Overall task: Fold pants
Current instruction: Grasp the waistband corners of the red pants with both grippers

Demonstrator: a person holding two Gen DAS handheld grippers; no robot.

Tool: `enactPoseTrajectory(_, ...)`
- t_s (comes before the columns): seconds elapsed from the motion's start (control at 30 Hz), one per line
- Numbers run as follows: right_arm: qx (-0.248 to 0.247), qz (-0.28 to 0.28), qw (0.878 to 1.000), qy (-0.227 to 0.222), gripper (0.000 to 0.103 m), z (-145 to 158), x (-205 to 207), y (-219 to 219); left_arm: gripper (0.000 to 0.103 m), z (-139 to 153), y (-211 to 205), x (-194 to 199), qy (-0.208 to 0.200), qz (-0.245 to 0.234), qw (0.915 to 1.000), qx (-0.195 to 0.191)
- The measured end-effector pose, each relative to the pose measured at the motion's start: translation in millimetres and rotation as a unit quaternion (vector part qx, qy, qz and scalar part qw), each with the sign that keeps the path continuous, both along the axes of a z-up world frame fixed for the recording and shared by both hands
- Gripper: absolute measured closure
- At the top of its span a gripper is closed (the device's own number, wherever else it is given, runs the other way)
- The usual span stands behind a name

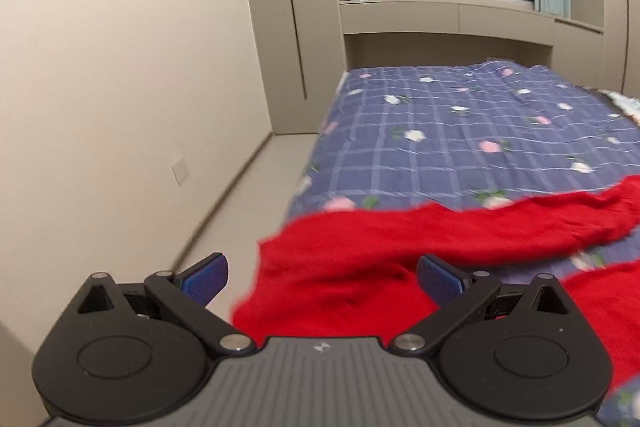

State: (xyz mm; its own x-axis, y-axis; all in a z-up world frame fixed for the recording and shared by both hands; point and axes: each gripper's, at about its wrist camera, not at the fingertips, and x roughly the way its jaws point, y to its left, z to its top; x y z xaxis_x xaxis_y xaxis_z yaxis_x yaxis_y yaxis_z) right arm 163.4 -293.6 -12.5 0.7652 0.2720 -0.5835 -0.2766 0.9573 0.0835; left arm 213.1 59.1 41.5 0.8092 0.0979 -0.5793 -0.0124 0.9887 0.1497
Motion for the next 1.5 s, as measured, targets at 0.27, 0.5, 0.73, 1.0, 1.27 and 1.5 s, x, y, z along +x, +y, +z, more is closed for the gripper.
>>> enactPoseTrajectory(0.27,-0.034,0.016,0.999,0.021,0.0,-12.0,114.6,-25.6,0.0,-29.4,31.0,113.2,0.022,-0.1,0.9945,0.019)
enactPoseTrajectory(0.5,-0.062,0.04,0.992,0.097,0.005,-42.7,216.1,-37.0,0.0,-56.0,13.9,190.5,0.093,-0.202,0.9749,0.017)
enactPoseTrajectory(0.73,-0.105,0.065,0.982,0.142,0.033,-63.6,275.0,-35.3,0.001,-92.3,-9.0,226.6,0.124,-0.284,0.9487,0.064)
enactPoseTrajectory(1.0,-0.12,0.131,0.966,0.19,0.033,-77.2,314.1,-25.0,0.011,-116.0,0.5,253.0,0.204,-0.323,0.9228,0.051)
enactPoseTrajectory(1.27,-0.118,0.156,0.957,0.214,0.044,-88.3,321.5,-19.0,0.034,-127.0,-4.9,265.4,0.243,-0.299,0.9224,0.027)
enactPoseTrajectory(1.5,-0.094,0.149,0.959,0.22,0.053,-88.1,318.7,-24.7,0.086,-121.9,-29.3,249.4,0.244,-0.307,0.9185,0.054)
